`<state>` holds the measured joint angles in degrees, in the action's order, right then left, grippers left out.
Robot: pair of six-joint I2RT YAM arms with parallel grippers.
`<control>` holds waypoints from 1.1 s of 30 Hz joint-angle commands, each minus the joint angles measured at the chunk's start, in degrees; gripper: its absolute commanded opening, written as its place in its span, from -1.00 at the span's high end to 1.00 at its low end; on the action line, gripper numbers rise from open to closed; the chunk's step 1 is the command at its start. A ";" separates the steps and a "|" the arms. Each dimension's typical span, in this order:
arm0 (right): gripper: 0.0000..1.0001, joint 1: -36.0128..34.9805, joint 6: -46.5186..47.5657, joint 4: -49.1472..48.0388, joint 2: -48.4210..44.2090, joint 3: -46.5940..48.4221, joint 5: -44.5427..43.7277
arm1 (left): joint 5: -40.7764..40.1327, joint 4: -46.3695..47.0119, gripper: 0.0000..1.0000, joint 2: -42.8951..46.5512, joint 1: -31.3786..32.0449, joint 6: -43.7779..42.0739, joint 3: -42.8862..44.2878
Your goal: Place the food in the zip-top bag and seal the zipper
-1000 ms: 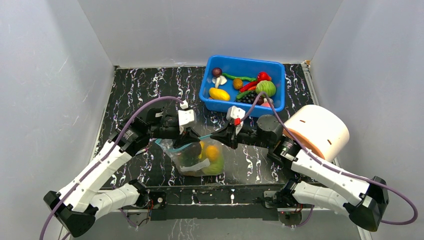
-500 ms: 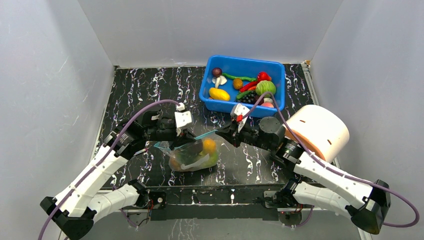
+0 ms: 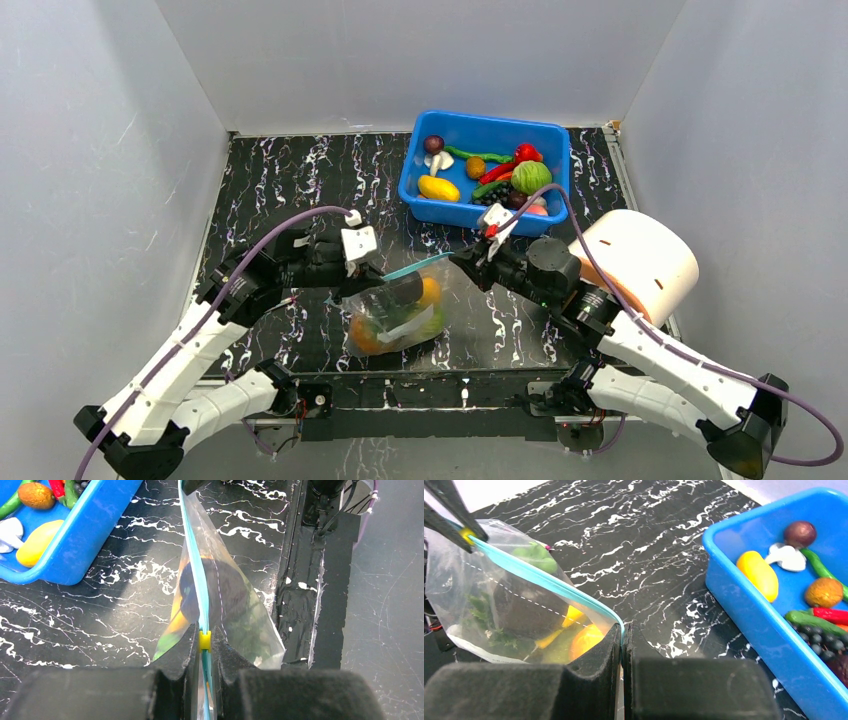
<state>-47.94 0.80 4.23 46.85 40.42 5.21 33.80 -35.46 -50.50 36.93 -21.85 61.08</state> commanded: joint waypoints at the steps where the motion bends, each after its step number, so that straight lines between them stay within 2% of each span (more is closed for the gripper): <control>1: 1.00 2.33 0.43 3.33 -1.79 0.81 -11.80 | -0.94 -3.60 1.00 3.40 -0.31 0.50 0.43; 9: 1.00 2.59 1.08 7.28 -4.07 1.63 -17.31 | -5.04 -6.82 1.00 4.01 -0.36 0.47 1.99; 23: 1.00 2.68 0.67 11.99 -9.56 2.43 -28.04 | -7.62 -8.88 1.00 8.44 -0.36 3.91 1.52; 33: 1.00 2.68 -1.80 13.43 -12.28 2.14 -26.89 | -8.77 -8.53 1.00 7.83 -0.32 7.14 1.94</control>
<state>-47.13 -1.65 16.86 37.08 40.73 -11.49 27.35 -40.38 -43.24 36.93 -17.06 61.17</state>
